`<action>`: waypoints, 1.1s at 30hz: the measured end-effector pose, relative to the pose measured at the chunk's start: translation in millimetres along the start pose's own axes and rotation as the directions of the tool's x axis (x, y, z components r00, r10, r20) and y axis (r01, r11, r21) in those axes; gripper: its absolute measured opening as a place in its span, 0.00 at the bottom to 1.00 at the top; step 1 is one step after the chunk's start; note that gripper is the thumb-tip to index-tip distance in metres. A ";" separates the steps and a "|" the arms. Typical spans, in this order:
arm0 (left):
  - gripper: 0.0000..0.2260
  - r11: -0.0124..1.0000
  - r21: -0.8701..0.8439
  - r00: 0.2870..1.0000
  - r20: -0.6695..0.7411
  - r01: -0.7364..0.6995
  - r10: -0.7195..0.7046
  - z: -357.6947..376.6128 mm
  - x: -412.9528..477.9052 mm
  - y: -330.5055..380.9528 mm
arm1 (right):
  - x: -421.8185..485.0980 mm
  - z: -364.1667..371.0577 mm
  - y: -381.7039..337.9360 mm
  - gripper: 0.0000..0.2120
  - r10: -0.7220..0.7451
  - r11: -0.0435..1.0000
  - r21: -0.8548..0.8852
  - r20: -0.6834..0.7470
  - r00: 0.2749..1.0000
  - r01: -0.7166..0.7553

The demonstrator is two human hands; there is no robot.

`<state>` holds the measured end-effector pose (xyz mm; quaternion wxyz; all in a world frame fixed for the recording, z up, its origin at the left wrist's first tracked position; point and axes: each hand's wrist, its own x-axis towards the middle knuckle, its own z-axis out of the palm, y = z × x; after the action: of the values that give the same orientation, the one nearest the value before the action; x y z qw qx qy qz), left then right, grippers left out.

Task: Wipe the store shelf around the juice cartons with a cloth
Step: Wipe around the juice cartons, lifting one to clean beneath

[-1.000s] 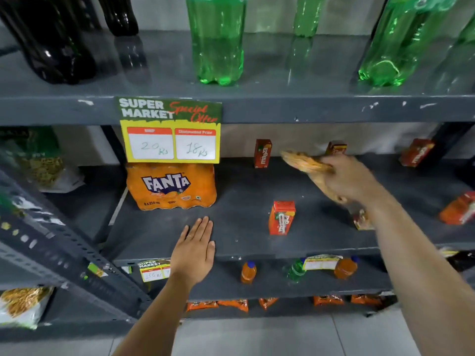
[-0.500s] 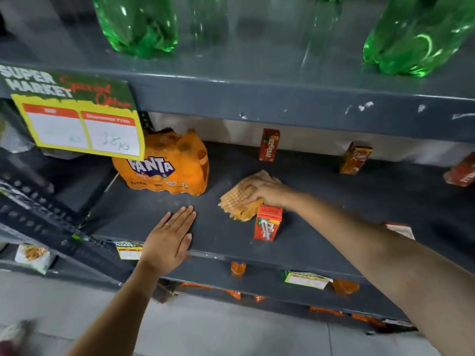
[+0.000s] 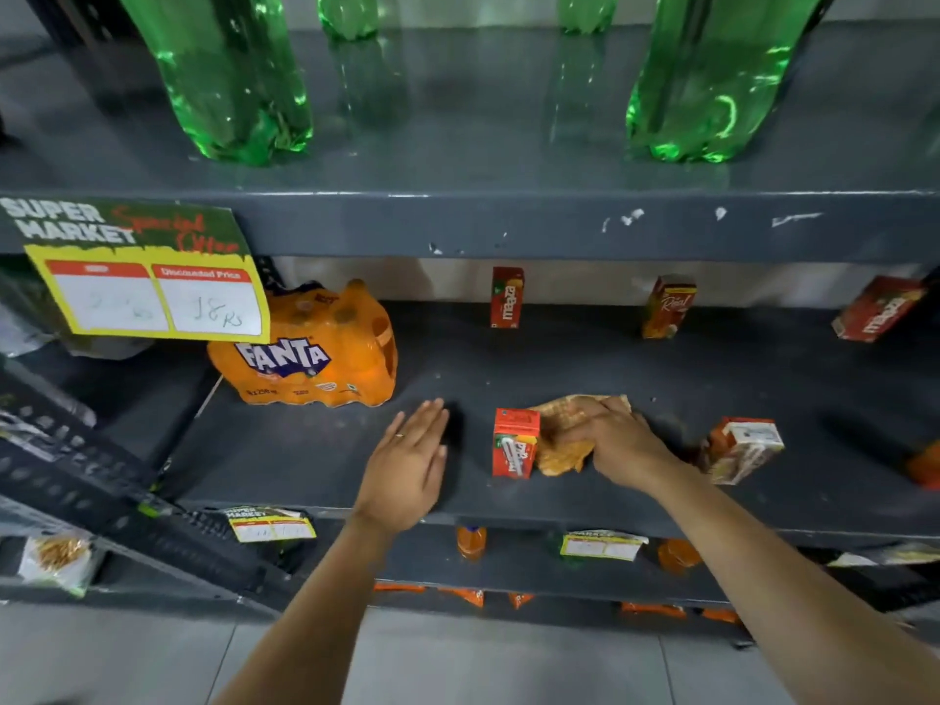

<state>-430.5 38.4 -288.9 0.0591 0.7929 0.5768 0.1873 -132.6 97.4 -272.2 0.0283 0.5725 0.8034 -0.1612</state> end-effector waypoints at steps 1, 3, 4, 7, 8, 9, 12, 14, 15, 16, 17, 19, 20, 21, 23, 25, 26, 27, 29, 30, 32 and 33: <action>0.22 1.000 -0.001 1.000 0.012 0.017 -0.017 5.7 7.9 6.1 | -1.3 -4.0 1.8 0.28 0.003 1.000 0.029 0.018 1.000 -0.004; 0.22 0.998 0.024 0.996 0.062 0.055 -0.056 17.4 16.1 11.3 | 4.8 -21.7 5.7 0.24 0.015 0.994 0.107 0.075 0.997 -0.023; 0.23 0.997 0.035 0.994 0.084 0.072 -0.075 21.6 16.8 11.4 | 11.3 -34.9 7.3 0.21 0.037 0.984 0.171 0.088 0.995 -0.052; 0.22 0.996 0.009 0.995 0.049 0.088 -0.088 25.2 14.5 8.3 | 42.5 -76.3 5.9 0.11 0.136 0.945 0.302 -0.021 0.990 -0.123; 0.22 0.996 0.002 0.996 0.025 0.086 -0.086 25.0 13.8 7.6 | 56.1 -85.9 3.7 0.11 0.157 0.951 0.282 -0.088 0.984 -0.127; 0.22 0.996 -0.004 0.996 0.002 0.088 -0.088 24.9 13.4 7.4 | 69.6 -92.6 -0.3 0.13 0.176 0.961 0.238 -0.145 0.974 -0.139; 0.22 0.995 -0.029 0.993 -0.065 0.097 -0.099 23.0 10.9 8.6 | 104.7 -93.3 -6.7 0.17 0.269 0.963 0.094 -0.253 0.929 -0.253; 0.23 0.996 -0.028 0.992 -0.093 0.087 -0.089 21.6 9.1 9.7 | 117.3 -82.7 -4.3 0.17 0.370 0.929 0.064 -0.211 0.905 -0.365; 0.23 0.997 -0.025 0.991 -0.101 0.080 -0.082 21.7 8.2 9.3 | 118.6 -75.5 -3.4 0.19 0.403 0.915 0.048 -0.168 0.900 -0.401; 0.23 0.996 -0.028 0.991 -0.107 0.080 -0.082 22.4 7.9 8.4 | 117.8 -67.4 -2.6 0.21 0.413 0.910 0.022 -0.144 0.899 -0.414; 0.22 0.995 -0.035 0.990 -0.108 0.091 -0.094 23.4 8.3 7.3 | 115.4 -60.0 -2.4 0.22 0.401 0.913 -0.019 -0.149 0.904 -0.408; 0.21 0.990 -0.058 0.985 -0.105 0.131 -0.136 26.2 10.1 4.9 | 102.9 -50.1 -6.4 0.20 0.353 0.914 -0.137 -0.189 0.916 -0.381; 0.21 0.986 -0.068 0.983 -0.098 0.149 -0.155 27.4 11.3 4.0 | 93.9 -46.5 -10.1 0.19 0.338 0.911 -0.181 -0.192 0.921 -0.372; 0.21 0.983 -0.075 0.981 -0.087 0.165 -0.171 28.2 12.3 3.8 | 82.8 -42.7 -14.4 0.18 0.323 0.913 -0.198 -0.182 0.929 -0.356; 0.22 0.979 -0.083 0.980 -0.056 0.187 -0.192 28.8 14.0 4.3 | 51.8 -33.4 -24.7 0.19 0.259 0.931 -0.226 -0.138 0.956 -0.285; 0.22 0.976 -0.088 0.978 -0.039 0.201 -0.205 28.3 14.0 5.4 | 12.5 -20.0 -36.3 0.22 0.187 0.943 -0.264 -0.086 0.979 -0.203; 0.22 0.975 -0.085 0.977 -0.036 0.204 -0.208 27.9 13.7 5.8 | -8.4 -12.9 -42.3 0.24 0.174 0.944 -0.274 -0.065 0.983 -0.185; 0.22 0.975 -0.080 0.977 -0.034 0.206 -0.209 27.5 13.5 6.2 | -28.4 -7.7 -49.2 0.27 0.171 0.945 -0.276 -0.039 0.985 -0.175; 0.21 0.976 -0.066 0.977 -0.033 0.206 -0.209 26.4 13.2 7.0 | -57.9 -0.8 -57.7 0.32 0.159 0.956 -0.251 0.007 0.987 -0.153; 0.21 0.976 -0.062 0.977 -0.036 0.207 -0.209 26.2 13.3 7.2 | -65.1 -1.5 -58.0 0.33 0.152 0.961 -0.234 0.014 0.988 -0.145; 0.21 0.976 -0.061 0.976 -0.036 0.211 -0.214 25.5 13.1 7.7 | -63.6 -17.0 -53.8 0.28 0.178 0.970 -0.164 -0.017 0.984 -0.179; 0.21 0.975 -0.060 0.975 -0.034 0.216 -0.218 25.3 12.9 7.8 | -54.6 -28.3 -49.0 0.25 0.203 0.971 -0.115 -0.056 0.978 -0.208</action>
<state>-410.9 51.1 -306.9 0.0897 0.7192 0.6557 0.2118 -155.5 41.6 -221.7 0.0619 0.6531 0.7486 -0.0960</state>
